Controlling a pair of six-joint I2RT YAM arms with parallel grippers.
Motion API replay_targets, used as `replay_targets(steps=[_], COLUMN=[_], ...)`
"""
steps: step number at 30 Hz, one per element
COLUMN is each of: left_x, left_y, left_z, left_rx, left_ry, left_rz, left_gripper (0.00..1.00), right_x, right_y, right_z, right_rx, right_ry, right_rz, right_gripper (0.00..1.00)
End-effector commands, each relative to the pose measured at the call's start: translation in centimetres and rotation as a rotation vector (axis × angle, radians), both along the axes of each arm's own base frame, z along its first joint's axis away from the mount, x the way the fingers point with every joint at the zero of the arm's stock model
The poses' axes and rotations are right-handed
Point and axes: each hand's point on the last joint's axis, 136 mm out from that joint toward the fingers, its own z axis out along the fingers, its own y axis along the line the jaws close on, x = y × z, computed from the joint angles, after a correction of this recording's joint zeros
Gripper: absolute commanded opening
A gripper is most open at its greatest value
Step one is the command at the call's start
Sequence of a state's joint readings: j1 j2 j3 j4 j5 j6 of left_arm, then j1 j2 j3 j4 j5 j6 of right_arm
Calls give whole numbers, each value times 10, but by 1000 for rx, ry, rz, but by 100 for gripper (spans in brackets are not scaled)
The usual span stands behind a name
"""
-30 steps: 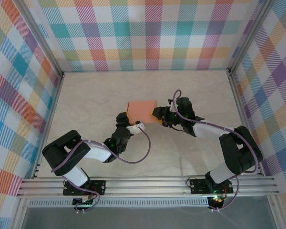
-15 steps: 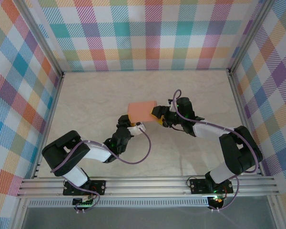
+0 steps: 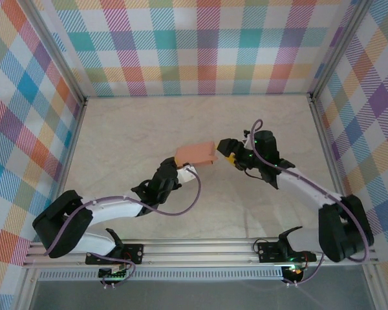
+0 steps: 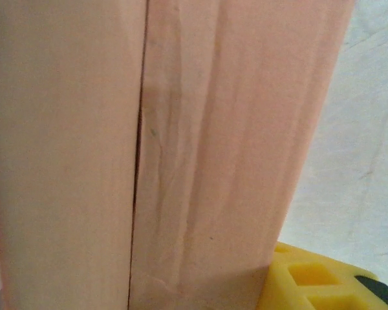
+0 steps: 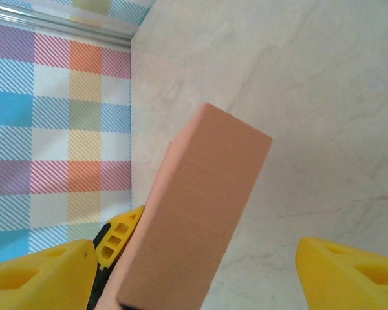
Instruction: Fold the paper box
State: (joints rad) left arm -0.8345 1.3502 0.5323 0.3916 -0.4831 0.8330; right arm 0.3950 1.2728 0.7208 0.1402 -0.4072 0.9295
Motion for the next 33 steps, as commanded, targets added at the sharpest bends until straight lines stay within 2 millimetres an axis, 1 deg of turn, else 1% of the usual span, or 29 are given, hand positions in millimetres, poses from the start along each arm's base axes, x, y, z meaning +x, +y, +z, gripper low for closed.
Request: replay_targets(steps=[1,4,7,9,10,14,17,20,23,26,31,33], left_x=[-19,-29,-40,-46,-51,-66,-77,-86,-93,-99,-103,-102], left_y=[4,6,11,10,12,20,21,21,21,18,14,13], left_z=[-18,-9,-2,1,-1,-5,0,7,9,6,-2,-5], left_rx=[0,-35,-47,-56,-42,29,41,40,64,79,97,106], left_ry=[200,254,312,362,408,537,609,653,697,753,826,841], left_rz=[1,0,4,5,13,48,43,24,4,-10,-20,-20], left_gripper=[44,44,44,43,43,43,43,43,43,43,43,43], right_x=[-9,-21,-34,-43,-48,-64,-76,-79,-73,-66,-70,-74], right_y=[-21,-32,-35,-32,-30,-18,-5,3,5,8,24,30], right_z=[5,21,36,49,55,66,64,60,54,46,35,29], right_rx=[-183,-333,-405,-408,-405,-422,-477,-541,-605,-651,-609,-598], right_ry=[-120,-240,-333,-396,-428,-526,-620,-698,-707,-701,-671,-665], right_rz=[36,113,190,247,281,414,551,660,697,720,795,825], right_gripper=[80,80,80,80,79,78,77,72,71,66,48,38])
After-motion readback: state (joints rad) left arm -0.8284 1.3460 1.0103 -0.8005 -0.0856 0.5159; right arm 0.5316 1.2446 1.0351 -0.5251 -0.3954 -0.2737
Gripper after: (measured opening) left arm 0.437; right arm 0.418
